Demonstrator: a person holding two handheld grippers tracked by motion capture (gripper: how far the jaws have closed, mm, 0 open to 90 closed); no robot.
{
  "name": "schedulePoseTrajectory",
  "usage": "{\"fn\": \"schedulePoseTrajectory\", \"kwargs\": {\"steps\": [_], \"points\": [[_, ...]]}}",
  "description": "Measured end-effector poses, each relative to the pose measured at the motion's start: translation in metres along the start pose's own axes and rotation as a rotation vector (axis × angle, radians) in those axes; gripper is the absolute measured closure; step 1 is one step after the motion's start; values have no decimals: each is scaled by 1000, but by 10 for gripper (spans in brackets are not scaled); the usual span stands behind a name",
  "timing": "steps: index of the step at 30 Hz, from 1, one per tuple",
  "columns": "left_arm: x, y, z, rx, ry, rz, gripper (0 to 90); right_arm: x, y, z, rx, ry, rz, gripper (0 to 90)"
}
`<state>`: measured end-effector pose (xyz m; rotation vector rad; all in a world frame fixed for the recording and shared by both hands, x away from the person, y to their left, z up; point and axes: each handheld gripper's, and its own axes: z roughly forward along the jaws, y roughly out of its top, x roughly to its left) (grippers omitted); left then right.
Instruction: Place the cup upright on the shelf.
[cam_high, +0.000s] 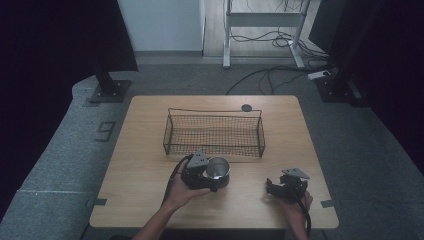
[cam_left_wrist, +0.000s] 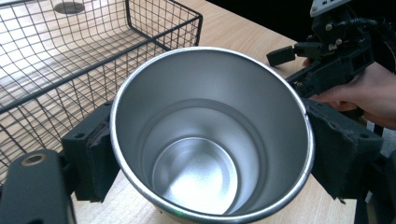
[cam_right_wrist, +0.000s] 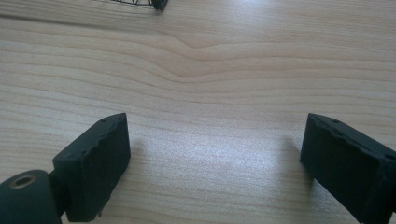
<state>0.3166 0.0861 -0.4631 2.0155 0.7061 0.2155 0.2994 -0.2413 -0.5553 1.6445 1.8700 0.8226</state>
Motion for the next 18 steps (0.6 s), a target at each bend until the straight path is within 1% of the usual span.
{"fn": "schedulePoseTrajectory", "kwargs": {"steps": [5,7,11,18], "points": [[4,1,-2,-8,-5,-2,147,0,0,0,0,0,0,82],[5,0,-2,-6,2,0,147,0,0,0,0,0,0,82],[10,1,-4,-17,-4,-8,147,0,0,0,0,0,0,82],[16,5,-8,-20,-1,-10,148,0,0,0,-1,-2,2,85]]}}
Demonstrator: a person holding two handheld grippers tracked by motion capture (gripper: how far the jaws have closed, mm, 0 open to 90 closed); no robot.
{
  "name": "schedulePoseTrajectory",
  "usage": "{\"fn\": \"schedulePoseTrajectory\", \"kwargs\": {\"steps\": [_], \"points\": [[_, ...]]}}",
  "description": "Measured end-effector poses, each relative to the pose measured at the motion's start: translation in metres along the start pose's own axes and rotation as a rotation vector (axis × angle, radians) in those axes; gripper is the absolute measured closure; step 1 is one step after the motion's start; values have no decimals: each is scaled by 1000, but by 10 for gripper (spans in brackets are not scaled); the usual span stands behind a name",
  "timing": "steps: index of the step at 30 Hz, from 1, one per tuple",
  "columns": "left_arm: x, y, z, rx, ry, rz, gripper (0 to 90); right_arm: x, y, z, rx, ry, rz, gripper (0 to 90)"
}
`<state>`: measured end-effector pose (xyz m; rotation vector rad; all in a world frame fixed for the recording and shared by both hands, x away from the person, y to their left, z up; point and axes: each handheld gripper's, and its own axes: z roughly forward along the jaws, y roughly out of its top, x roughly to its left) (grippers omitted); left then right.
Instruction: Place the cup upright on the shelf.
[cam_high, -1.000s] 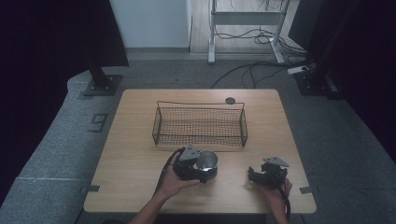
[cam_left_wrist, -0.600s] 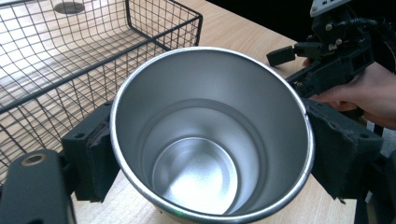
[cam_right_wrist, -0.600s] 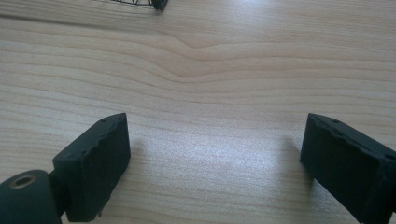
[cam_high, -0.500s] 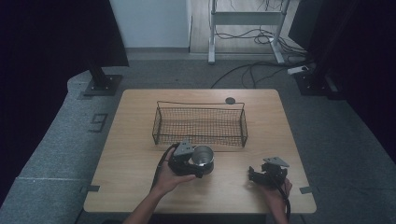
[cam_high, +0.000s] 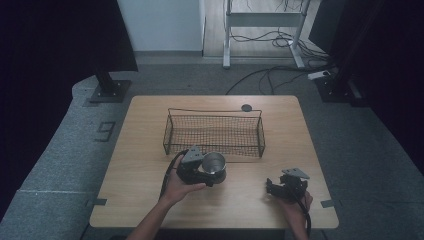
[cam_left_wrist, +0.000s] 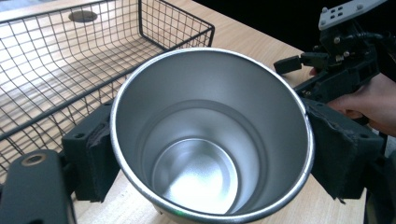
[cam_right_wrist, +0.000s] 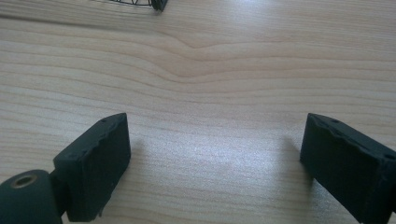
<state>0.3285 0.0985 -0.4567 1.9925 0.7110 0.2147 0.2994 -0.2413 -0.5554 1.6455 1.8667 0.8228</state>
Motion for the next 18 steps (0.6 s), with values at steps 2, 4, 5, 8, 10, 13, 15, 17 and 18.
{"fn": "schedulePoseTrajectory", "kwargs": {"steps": [2,4,5,8,10,13,15,17,18], "points": [[1,2,-1,-3,2,0,148,0,0,0,0,0,0,86],[3,4,-3,-6,8,2,148,0,0,0,-1,0,0,86],[3,6,-4,-9,10,2,148,0,0,0,0,-1,-1,86],[6,8,-6,-10,18,9,148,0,0,0,-1,-1,1,86],[8,10,-7,-11,21,9,148,0,0,0,-1,-1,1,86],[10,11,-8,-12,24,7,148,0,0,0,-1,-1,1,86],[12,12,-8,-12,26,5,148,0,0,0,-1,-1,1,86],[13,12,-9,-11,30,5,148,0,0,0,-1,-1,1,86],[13,13,-9,-11,33,5,148,0,0,0,-1,-1,1,86]]}}
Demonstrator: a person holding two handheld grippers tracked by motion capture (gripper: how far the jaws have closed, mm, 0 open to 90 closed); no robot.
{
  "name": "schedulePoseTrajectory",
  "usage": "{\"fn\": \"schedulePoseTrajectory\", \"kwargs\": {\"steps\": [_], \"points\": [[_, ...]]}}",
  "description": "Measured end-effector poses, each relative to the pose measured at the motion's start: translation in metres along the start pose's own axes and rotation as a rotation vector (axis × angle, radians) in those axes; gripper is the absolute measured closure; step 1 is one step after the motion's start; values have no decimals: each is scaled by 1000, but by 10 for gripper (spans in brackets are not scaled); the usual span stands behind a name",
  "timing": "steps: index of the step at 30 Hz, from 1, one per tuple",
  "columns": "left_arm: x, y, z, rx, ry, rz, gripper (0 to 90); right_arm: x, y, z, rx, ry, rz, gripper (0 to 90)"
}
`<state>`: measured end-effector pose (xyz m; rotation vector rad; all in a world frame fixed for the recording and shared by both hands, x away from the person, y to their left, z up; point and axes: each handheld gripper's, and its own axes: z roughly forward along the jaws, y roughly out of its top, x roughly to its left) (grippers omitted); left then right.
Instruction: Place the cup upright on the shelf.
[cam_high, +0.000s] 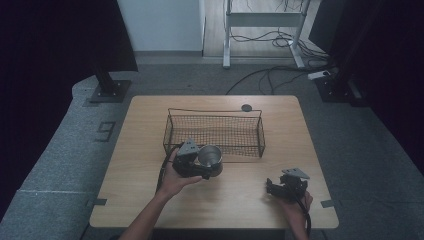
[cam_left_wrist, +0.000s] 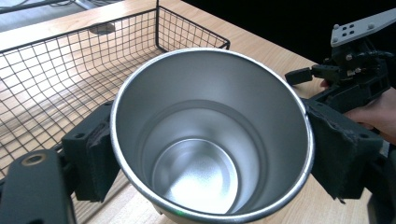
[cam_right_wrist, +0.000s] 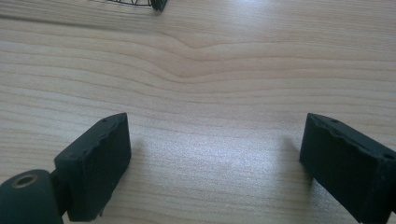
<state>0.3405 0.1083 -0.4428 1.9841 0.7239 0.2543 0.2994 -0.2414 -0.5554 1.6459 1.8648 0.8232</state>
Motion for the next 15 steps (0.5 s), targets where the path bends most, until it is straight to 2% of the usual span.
{"fn": "schedulePoseTrajectory", "kwargs": {"steps": [15], "points": [[6,11,-4,-5,10,7,148,0,0,0,0,0,-2,86]]}}
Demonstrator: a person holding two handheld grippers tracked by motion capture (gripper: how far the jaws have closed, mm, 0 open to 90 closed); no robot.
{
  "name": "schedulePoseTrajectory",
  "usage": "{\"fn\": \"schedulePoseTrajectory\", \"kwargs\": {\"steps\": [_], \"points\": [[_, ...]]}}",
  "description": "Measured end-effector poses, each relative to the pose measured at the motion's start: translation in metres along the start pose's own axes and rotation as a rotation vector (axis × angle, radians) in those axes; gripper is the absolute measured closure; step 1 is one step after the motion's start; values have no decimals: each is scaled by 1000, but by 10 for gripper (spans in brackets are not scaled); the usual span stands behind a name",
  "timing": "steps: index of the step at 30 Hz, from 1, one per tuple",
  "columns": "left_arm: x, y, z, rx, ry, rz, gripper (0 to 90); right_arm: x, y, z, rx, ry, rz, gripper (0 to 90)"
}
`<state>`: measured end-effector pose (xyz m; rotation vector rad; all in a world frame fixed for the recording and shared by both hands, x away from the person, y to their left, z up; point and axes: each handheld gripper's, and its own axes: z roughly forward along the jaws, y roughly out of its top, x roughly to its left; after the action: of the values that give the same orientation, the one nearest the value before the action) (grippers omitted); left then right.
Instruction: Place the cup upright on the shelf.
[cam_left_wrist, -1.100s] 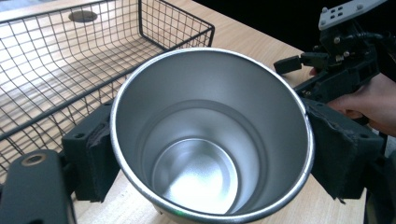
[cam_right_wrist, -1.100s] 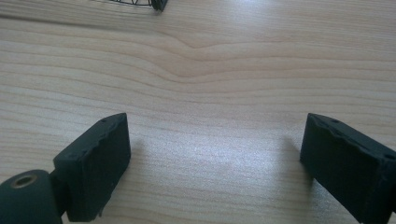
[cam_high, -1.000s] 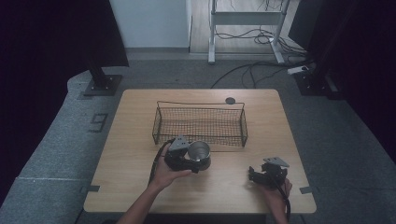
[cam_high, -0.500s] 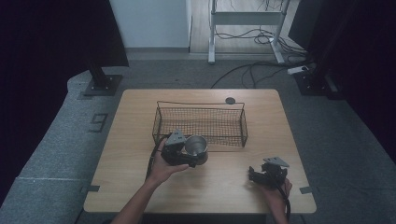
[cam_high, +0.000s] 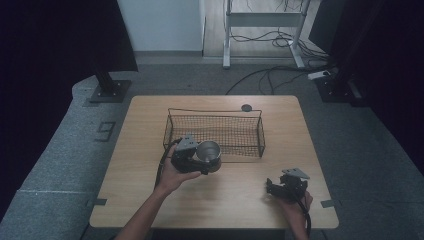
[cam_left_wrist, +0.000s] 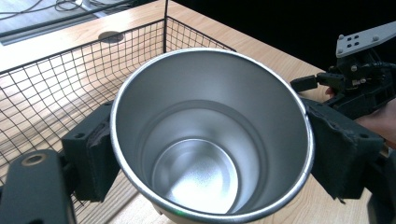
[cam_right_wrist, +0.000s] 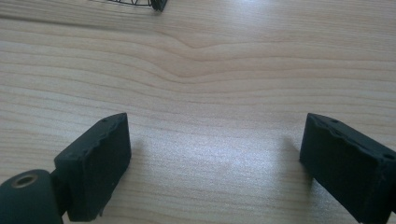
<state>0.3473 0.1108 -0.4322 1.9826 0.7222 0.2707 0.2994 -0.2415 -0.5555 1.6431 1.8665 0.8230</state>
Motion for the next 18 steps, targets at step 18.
{"fn": "schedulePoseTrajectory", "kwargs": {"steps": [18], "points": [[10,10,-5,-11,8,-17,148,0,0,0,0,0,2,86]]}}
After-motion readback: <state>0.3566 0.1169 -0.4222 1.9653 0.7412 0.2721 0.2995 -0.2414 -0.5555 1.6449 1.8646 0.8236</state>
